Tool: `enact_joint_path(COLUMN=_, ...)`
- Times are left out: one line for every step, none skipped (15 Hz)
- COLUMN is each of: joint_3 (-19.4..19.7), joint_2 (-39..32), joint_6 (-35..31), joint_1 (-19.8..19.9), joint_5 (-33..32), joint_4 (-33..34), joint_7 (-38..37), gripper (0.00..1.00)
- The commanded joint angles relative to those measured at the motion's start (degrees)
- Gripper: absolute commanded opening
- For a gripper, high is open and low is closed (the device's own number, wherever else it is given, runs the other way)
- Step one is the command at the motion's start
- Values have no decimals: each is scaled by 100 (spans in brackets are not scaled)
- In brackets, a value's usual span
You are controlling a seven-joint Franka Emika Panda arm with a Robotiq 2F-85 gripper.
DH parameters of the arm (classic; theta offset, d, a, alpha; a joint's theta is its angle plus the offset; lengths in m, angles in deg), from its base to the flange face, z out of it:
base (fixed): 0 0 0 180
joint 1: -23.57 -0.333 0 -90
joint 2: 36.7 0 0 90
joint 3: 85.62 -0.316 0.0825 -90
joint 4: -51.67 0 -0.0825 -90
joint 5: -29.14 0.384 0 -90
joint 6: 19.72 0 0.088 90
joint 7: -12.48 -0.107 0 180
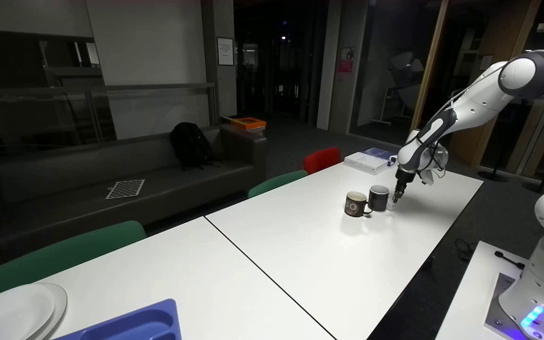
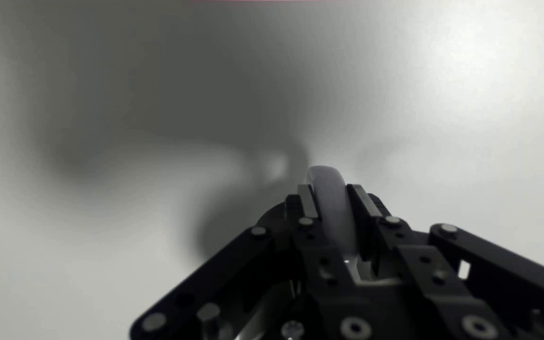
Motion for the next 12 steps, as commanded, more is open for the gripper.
enact_joint_path(joint_3=46, joint_2=67, joint_6=23, joint_1=-26, joint_5=190, joint_4=111, joint_7=273, gripper=57)
enact_joint_path(joint_3=57, joint_2=75, joint_6=24, joint_1=-34, joint_5=179, joint_4=126, joint_7=261, gripper=65)
enact_joint_path(joint_3=55, joint_2=81, joint_6=29, joint_1=-32, joint_5=185, joint_4=145, joint_7=263, gripper=73)
enact_joint_path(joint_3=56, joint_2=90, joint_6=35, joint_1=-32, joint_5=185, joint_4=163, joint_7=261, gripper=80)
enact_joint_path(joint_3=64, joint_2=109, joint_6=53, joint_1=-40, joint_5=176, joint_4=180, joint_7=252, gripper=87)
enact_joint_path(joint_3=83, joint_2=151, joint_6=68, joint_1=-55, joint_5=157, joint_4=187, joint_7=231, gripper=95)
enact_joint_path(joint_3=102, joint_2=207, joint_6=85, joint_1=-70, joint_5=138, joint_4=185, joint_7=215, gripper=99)
enact_joint_path(joint_3=135, joint_2=292, joint_6=108, joint_1=-96, joint_5=111, joint_4=176, joint_7=183, gripper=100)
enact_joint_path(joint_3=160, joint_2=362, joint_6=113, joint_1=-116, joint_5=95, joint_4=171, joint_7=164, gripper=100)
enact_joint_path(joint_3=200, joint_2=449, joint_6=120, joint_1=-148, joint_5=66, joint_4=165, joint_7=132, gripper=100)
enact_joint_path(joint_3=253, joint_2=563, joint_6=137, joint_1=-191, joint_5=31, joint_4=153, joint_7=92, gripper=100)
enact_joint_path(joint_3=308, joint_2=661, joint_6=147, joint_1=-237, joint_5=13, joint_4=146, joint_7=74, gripper=100)
